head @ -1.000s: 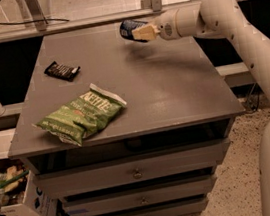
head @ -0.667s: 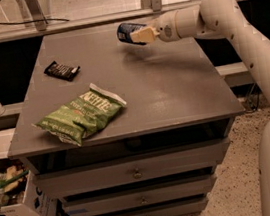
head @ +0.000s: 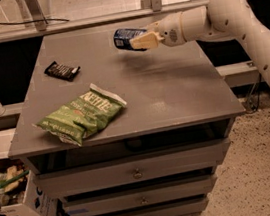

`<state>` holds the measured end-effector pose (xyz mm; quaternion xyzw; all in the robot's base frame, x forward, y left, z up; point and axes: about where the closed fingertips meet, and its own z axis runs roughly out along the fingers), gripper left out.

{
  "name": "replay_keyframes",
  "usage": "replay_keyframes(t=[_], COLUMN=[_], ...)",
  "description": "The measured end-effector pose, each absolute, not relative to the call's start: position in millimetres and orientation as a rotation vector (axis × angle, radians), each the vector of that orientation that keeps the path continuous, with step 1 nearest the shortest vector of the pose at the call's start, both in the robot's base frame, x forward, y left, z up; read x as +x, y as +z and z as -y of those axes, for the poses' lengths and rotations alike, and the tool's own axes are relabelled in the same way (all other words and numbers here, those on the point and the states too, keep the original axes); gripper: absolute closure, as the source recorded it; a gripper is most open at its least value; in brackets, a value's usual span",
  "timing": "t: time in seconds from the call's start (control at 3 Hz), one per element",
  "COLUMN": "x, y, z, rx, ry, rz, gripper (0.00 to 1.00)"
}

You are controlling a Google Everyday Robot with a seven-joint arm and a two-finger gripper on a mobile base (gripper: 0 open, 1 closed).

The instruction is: Move pepsi can near green jalapeno chip bag

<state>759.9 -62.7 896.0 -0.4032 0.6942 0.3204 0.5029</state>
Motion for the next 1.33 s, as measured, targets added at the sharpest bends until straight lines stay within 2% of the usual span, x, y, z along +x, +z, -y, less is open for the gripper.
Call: replay_keyframes(t=[1.33], x=[645], y=[863], z=[66], rx=[-1.047], ry=[0.986], rz=[-1.725], gripper=[1.0])
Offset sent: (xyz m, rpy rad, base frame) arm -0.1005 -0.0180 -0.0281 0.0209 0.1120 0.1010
